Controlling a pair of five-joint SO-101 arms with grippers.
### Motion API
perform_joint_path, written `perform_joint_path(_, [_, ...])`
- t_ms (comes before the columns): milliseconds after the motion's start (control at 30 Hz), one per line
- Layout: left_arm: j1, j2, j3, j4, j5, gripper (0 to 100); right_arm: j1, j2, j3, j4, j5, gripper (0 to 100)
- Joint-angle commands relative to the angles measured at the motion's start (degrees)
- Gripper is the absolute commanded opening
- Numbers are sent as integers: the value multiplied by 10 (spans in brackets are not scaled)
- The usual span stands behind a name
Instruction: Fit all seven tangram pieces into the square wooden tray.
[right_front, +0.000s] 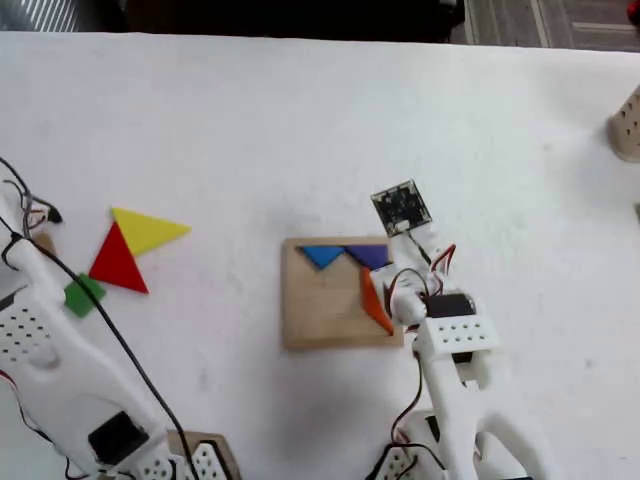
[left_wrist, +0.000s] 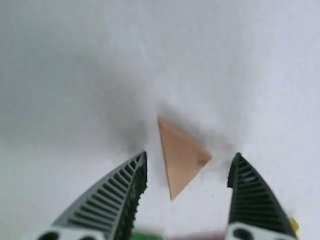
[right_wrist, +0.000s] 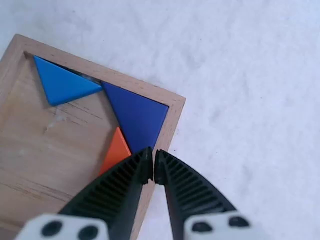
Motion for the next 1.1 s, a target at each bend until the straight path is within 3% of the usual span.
perform_joint_path(0, [7, 32, -33, 10, 6, 259, 2, -16, -3, -12, 9, 20])
perform_joint_path(433, [4, 51, -141, 88, 9, 256, 2, -16, -3, -12, 9, 20])
perform_joint_path(1067, [-16, 52, -142, 69, 11, 255, 2, -16, -3, -12, 9, 20])
